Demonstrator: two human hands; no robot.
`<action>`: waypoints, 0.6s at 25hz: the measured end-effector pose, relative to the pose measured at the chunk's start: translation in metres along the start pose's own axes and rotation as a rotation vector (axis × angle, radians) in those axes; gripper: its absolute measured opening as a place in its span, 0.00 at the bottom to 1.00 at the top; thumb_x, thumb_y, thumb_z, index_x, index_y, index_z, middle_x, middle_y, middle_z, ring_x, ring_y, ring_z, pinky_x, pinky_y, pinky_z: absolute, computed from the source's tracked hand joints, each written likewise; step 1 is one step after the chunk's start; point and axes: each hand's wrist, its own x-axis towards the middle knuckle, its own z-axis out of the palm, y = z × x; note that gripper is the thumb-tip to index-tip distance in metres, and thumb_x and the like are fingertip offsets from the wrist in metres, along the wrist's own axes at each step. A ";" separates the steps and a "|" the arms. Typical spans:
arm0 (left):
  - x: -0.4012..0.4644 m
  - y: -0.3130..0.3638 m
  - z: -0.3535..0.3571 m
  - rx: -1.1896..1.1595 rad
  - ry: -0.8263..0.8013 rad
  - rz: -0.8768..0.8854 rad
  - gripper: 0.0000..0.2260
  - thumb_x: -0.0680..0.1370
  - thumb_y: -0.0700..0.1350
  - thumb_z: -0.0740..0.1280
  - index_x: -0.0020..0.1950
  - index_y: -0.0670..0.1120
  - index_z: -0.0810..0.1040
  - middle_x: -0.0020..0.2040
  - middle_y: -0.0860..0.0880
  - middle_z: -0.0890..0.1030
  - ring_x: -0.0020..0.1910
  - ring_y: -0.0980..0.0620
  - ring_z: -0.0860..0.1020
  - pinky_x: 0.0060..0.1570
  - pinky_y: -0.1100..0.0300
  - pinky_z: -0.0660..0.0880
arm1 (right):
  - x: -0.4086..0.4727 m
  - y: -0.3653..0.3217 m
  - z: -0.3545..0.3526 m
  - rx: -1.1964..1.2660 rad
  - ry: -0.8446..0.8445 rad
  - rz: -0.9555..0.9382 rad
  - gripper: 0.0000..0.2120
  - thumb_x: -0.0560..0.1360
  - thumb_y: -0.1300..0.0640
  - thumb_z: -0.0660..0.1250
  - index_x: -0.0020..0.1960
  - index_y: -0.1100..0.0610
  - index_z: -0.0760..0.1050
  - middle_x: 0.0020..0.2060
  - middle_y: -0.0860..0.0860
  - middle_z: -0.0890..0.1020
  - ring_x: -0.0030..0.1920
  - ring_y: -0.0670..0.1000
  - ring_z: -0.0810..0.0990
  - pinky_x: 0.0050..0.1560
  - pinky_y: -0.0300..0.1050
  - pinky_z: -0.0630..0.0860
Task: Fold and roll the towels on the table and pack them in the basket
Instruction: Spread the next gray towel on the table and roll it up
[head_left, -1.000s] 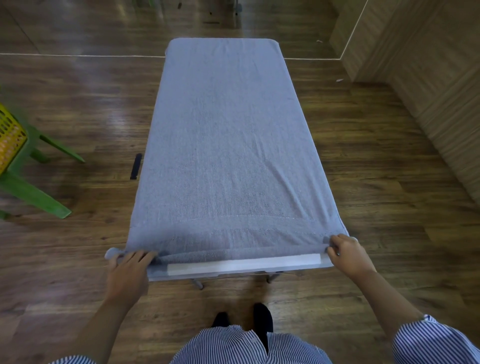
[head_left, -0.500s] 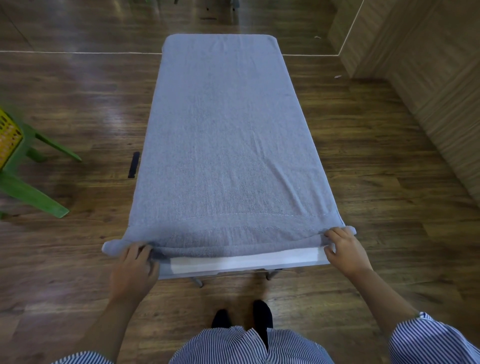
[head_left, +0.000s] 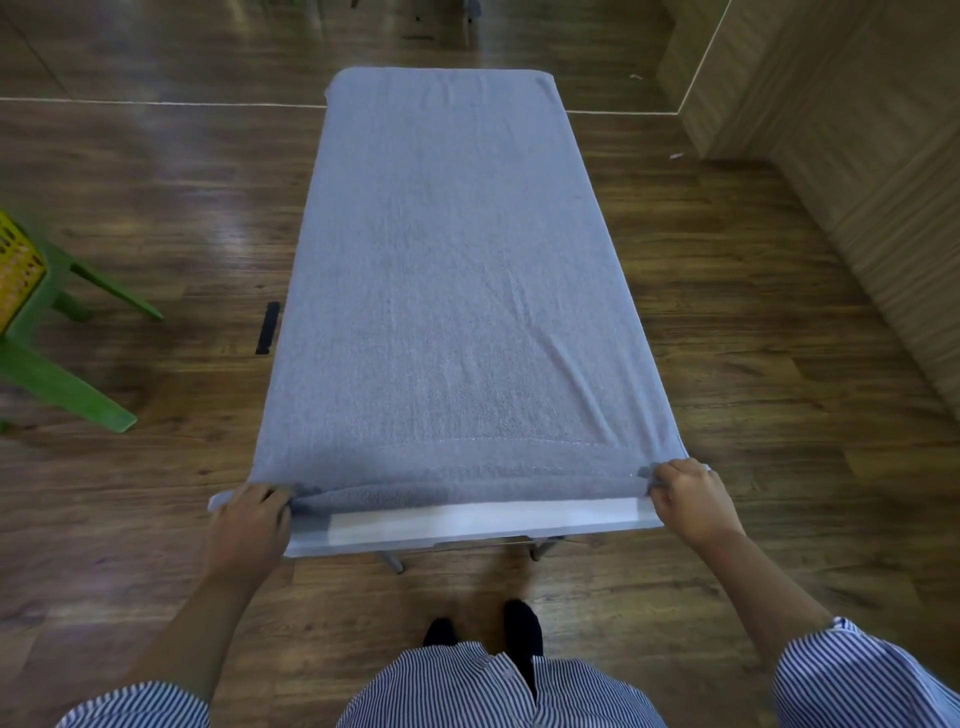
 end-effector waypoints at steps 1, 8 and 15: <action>0.001 0.002 0.000 0.010 0.016 0.001 0.09 0.70 0.38 0.61 0.40 0.38 0.81 0.39 0.42 0.77 0.36 0.40 0.77 0.32 0.50 0.70 | 0.000 -0.001 0.000 -0.020 -0.009 0.004 0.02 0.63 0.63 0.67 0.35 0.59 0.79 0.28 0.52 0.78 0.32 0.58 0.78 0.37 0.51 0.75; 0.001 0.019 -0.004 0.048 0.096 -0.062 0.12 0.68 0.32 0.62 0.49 0.40 0.78 0.47 0.41 0.79 0.44 0.39 0.77 0.41 0.45 0.69 | 0.007 -0.005 0.000 0.006 0.032 0.063 0.14 0.64 0.75 0.66 0.47 0.64 0.76 0.44 0.57 0.78 0.42 0.61 0.76 0.33 0.52 0.76; 0.005 0.020 0.001 -0.073 -0.021 -0.023 0.16 0.62 0.27 0.72 0.48 0.37 0.80 0.44 0.42 0.80 0.41 0.41 0.78 0.39 0.47 0.76 | 0.007 -0.004 0.005 0.004 0.000 0.019 0.20 0.54 0.76 0.71 0.46 0.65 0.80 0.39 0.57 0.81 0.43 0.61 0.79 0.31 0.48 0.77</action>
